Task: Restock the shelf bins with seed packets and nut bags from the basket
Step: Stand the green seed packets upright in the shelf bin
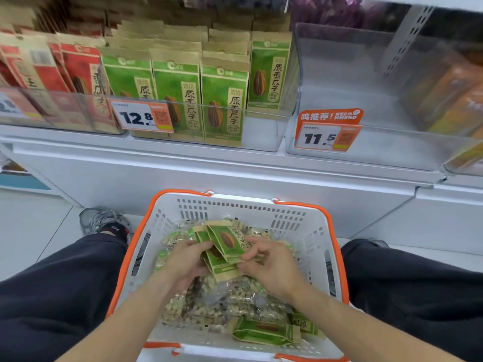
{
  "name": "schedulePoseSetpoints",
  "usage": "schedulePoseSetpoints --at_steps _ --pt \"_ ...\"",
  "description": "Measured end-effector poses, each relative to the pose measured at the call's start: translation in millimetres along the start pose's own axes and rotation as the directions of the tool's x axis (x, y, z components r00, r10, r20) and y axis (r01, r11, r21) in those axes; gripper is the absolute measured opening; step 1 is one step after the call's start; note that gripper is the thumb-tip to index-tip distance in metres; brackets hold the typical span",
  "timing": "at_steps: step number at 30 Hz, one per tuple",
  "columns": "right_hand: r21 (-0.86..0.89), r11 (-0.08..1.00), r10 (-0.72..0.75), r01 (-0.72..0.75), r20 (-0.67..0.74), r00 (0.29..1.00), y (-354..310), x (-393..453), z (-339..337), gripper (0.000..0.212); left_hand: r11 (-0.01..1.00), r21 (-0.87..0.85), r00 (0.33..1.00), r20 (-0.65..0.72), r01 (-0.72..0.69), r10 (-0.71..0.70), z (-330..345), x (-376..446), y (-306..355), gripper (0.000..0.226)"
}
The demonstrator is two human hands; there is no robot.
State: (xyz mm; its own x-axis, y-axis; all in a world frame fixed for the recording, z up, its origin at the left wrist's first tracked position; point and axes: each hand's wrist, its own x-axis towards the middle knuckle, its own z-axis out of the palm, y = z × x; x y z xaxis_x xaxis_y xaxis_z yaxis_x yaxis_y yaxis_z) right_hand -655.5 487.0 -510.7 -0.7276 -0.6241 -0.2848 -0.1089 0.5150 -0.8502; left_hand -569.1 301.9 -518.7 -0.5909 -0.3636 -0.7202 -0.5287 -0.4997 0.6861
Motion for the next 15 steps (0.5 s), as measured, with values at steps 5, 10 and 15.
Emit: schedulePoseSetpoints --at_steps 5,10,15 --pt "-0.083 0.975 -0.21 0.207 -0.038 0.977 -29.3 -7.5 -13.2 0.012 0.962 -0.177 0.975 0.045 -0.208 0.219 10.5 -28.6 44.0 0.023" --pt "-0.207 0.89 -0.423 0.406 -0.041 0.905 -78.4 -23.4 -40.8 0.007 0.924 -0.199 0.916 0.173 -0.326 0.361 24.5 -61.2 76.7 0.053" --pt "-0.374 0.808 -0.481 0.456 0.031 0.876 -121.8 -34.6 -70.6 0.033 0.813 0.005 0.808 0.112 -0.582 0.578 36.9 -93.5 107.6 0.057"
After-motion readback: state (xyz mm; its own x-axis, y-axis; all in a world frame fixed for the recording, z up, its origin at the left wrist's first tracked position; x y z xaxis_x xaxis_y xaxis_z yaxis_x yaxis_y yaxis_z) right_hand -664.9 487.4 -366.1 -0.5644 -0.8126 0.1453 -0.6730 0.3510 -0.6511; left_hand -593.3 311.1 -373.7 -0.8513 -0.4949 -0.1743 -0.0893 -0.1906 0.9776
